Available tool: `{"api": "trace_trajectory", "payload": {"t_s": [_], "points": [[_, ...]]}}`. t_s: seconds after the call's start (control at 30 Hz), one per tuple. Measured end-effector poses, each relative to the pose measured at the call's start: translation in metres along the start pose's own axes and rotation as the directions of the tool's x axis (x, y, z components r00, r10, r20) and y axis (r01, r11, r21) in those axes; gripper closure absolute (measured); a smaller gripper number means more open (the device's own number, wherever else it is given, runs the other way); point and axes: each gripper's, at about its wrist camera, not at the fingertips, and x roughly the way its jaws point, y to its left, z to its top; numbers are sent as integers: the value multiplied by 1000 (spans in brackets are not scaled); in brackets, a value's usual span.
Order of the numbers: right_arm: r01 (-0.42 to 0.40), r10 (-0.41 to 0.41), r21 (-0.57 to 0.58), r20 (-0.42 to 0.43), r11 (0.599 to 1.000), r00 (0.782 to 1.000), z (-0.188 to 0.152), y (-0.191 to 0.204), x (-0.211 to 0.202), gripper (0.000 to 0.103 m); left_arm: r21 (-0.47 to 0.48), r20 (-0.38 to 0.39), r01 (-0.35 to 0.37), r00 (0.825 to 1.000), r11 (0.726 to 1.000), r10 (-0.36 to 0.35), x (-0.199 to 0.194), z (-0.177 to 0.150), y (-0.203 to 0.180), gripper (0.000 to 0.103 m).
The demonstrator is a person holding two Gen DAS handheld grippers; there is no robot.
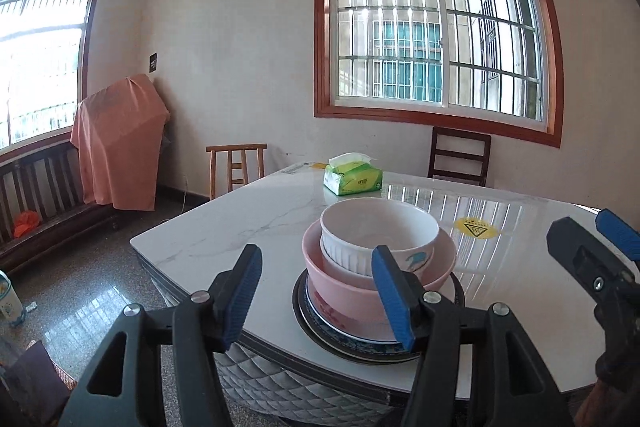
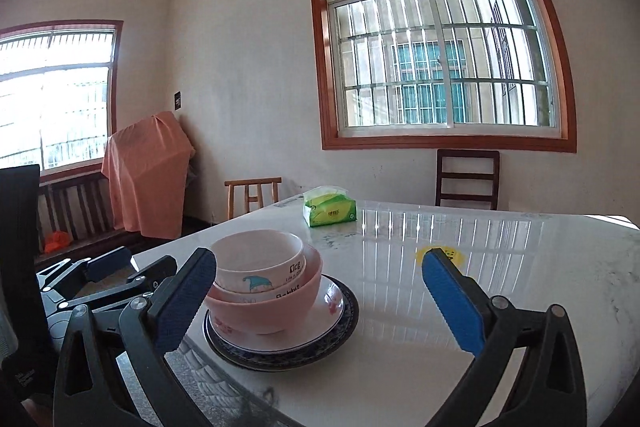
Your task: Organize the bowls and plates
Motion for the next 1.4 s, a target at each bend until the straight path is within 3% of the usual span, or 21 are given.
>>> {"api": "trace_trajectory", "payload": {"t_s": [0.17, 0.2, 0.23, 0.3, 0.47, 0.73, 1.03, 1.2, 1.4], "points": [[-1, 1, 38, 5, 999, 1000, -5, -11, -16, 1, 69, 53, -13, 999, 998, 9, -23, 3, -18, 40], [-1, 1, 38, 7, 999, 1000, -5, -13, -18, 1, 78, 68, -6, 998, 997, 0, -28, 4, -20, 36], [0, 0, 38, 10, 999, 1000, -5, -15, -21, 1, 84, 76, 9, 997, 996, -15, -33, 6, -22, 25], [-7, 6, 39, 23, 999, 1000, -6, -16, -27, 1, 71, 97, 31, 995, 997, -38, -43, 11, -24, 18], [-13, 11, 40, 48, 999, 999, -6, -18, -40, 1, 49, 163, 21, 986, 999, -29, -69, 25, -29, 17], [-26, 23, 63, 56, 998, 998, -7, -23, -49, 0, 9, 83, 98, 992, 995, -98, -79, 35, -36, 17], [-44, 42, 60, 40, 997, 998, -10, -22, -56, 0, -52, 55, 80, 996, 995, -77, -85, 36, -24, 17], [-54, 52, 61, 20, 997, 998, -14, -21, -57, 0, -31, 63, 38, 997, 999, -36, -86, 33, -20, 17], [-64, 64, 56, 4, 996, 998, -17, -20, -54, 0, -44, 25, 46, 999, 998, -45, -78, 27, -17, 17]]}}
